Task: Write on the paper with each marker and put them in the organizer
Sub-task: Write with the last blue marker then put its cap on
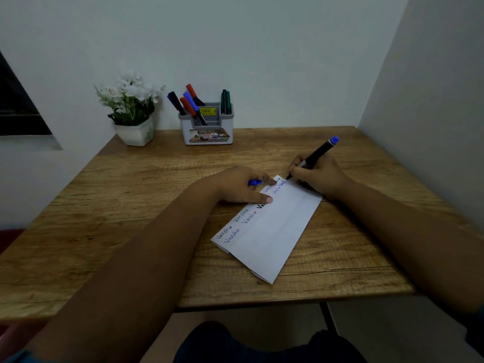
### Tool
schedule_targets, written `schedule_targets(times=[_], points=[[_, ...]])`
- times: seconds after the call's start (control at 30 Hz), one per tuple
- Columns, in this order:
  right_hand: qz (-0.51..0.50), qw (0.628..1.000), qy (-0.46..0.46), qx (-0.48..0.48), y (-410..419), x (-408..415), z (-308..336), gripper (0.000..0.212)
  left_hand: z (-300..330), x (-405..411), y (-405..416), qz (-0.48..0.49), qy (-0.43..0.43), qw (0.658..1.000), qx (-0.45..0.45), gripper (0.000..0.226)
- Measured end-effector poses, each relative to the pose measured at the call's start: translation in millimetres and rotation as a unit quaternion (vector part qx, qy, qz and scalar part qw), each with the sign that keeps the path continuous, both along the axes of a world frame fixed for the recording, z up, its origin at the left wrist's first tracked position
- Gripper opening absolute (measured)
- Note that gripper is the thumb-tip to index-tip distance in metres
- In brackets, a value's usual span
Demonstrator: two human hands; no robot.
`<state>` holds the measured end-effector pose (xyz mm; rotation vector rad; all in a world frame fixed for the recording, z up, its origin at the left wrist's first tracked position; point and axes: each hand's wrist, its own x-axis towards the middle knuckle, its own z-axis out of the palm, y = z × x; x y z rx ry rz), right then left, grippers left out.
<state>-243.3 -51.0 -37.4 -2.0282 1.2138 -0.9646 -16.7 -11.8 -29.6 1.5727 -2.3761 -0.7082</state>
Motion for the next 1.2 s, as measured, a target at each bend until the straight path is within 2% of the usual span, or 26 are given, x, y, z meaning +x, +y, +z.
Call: schedule_targets(times=[0.07,0.3,0.57,0.67,0.77,0.87,0.93,1.0,1.07,1.13,1.2], points=[[-0.008,1.0,-0.021,0.007,-1,0,-1,0.011,0,0,0,0.001,-0.001,1.0,0.001,0.056],[-0.005,1.0,0.022,0.001,-1,1,-1,0.01,2,0,2,0.002,-0.001,1.0,0.002,0.056],[-0.015,0.999,0.029,0.015,5,3,5,0.01,2,-1,3,0.003,0.004,1.0,0.012,0.055],[-0.041,0.993,-0.083,0.069,3,0,6,0.014,2,-1,2,0.005,-0.006,1.0,0.011,0.055],[-0.045,0.96,-0.239,0.138,3,0,12,0.012,0,2,5,0.01,0.004,1.0,-0.008,0.055],[-0.036,0.952,-0.27,0.142,10,6,19,0.024,-1,4,8,0.081,0.114,0.99,-0.018,0.04],[-0.03,0.954,-0.269,0.128,18,12,23,0.03,3,6,8,0.144,0.231,0.962,-0.008,0.027],[0.002,0.948,-0.29,0.13,24,16,26,0.027,9,8,8,0.183,0.308,0.934,-0.003,0.026],[0.048,0.923,-0.344,0.165,28,21,28,0.021,11,7,10,0.181,0.361,0.915,-0.004,0.024],[0.081,0.886,-0.399,0.222,29,24,31,0.028,11,4,13,0.159,0.39,0.907,-0.011,0.023],[0.097,0.865,-0.42,0.256,28,23,31,0.034,12,2,15,0.143,0.411,0.9,-0.018,0.026]])
